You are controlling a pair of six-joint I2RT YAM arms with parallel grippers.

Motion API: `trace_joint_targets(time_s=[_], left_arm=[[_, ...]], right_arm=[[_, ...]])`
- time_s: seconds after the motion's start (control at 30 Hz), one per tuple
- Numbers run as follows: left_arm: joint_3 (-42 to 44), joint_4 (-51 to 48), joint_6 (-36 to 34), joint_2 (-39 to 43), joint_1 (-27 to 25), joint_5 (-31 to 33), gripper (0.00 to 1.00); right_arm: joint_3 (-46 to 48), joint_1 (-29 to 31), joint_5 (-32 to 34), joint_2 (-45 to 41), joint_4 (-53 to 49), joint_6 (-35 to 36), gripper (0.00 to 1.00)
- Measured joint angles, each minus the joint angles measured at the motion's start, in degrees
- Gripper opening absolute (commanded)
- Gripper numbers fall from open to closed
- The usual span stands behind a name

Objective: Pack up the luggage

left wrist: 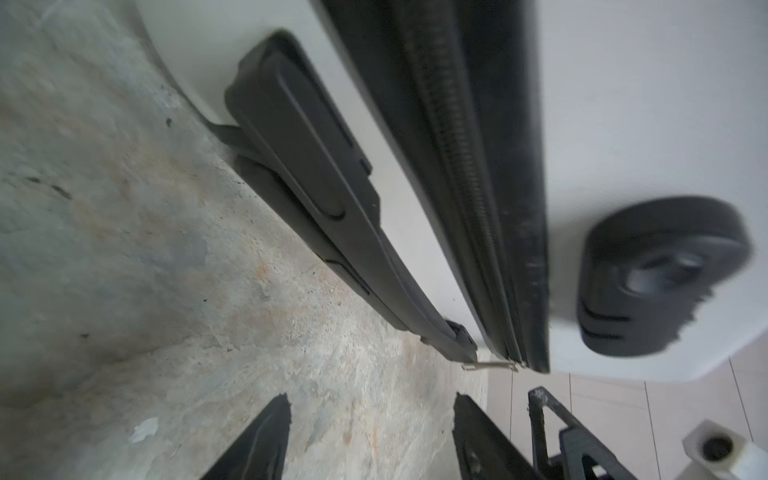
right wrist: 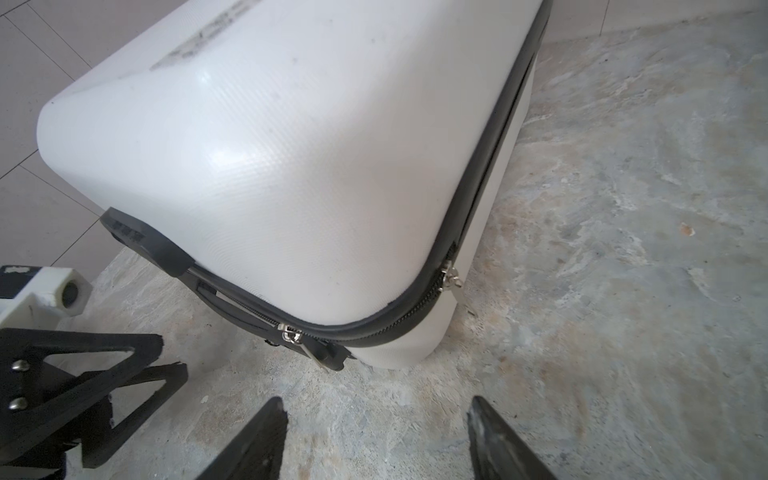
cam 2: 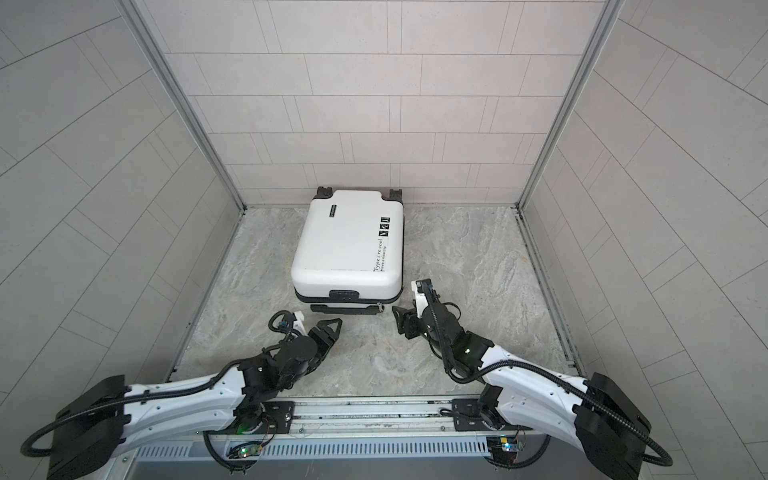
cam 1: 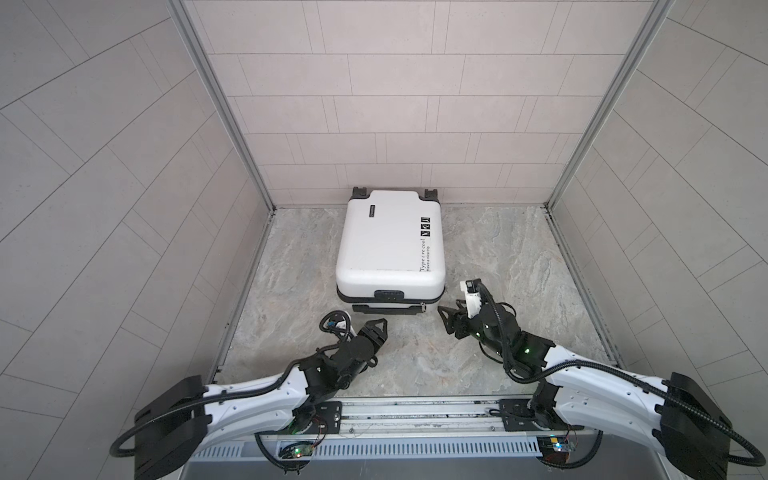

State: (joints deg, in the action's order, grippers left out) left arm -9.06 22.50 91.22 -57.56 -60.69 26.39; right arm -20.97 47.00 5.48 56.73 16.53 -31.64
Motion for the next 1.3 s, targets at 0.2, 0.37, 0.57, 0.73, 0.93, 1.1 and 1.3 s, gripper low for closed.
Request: trace_joint_targets(time_s=[0.2, 0.37, 0.57, 0.73, 0.93, 1.1, 1.3], left_arm=[[0.17, 28.94, 3.08, -23.63, -0.11, 3.89, 0.64], [0.02, 46.6, 6.1, -37.09, -0.11, 4.59, 0.63], [-0.04, 51.39, 6.67, -38.62, -0.11, 5.88, 0.6], [-0.04, 52.89, 7.98, -38.99, -0.09, 7.67, 0.51], [-0.61, 54.88, 10.27, -41.75, 0.31, 8.55, 0.31], [-0.96, 56.35, 11.3, -42.23, 0.68, 8.83, 0.19], [-1.31, 56.54, 12.35, -42.53, 0.83, 8.55, 0.03]], right_arm=[[0.24, 1.46, 0.55, 8.15, 7.98, 0.11, 0.7], [2.99, 1.53, 0.61, 11.15, 14.8, -0.37, 0.68], [3.19, 1.86, 0.37, 14.69, 19.61, -0.22, 0.63], [2.89, 2.75, -0.5, 19.41, 22.73, -0.02, 0.59], [1.55, 3.74, -0.52, 23.21, 25.75, -0.04, 0.59], [0.28, 4.46, -0.35, 25.24, 26.18, -0.07, 0.58], [-0.96, 4.59, 1.64, 27.67, 27.28, -0.11, 0.52]])
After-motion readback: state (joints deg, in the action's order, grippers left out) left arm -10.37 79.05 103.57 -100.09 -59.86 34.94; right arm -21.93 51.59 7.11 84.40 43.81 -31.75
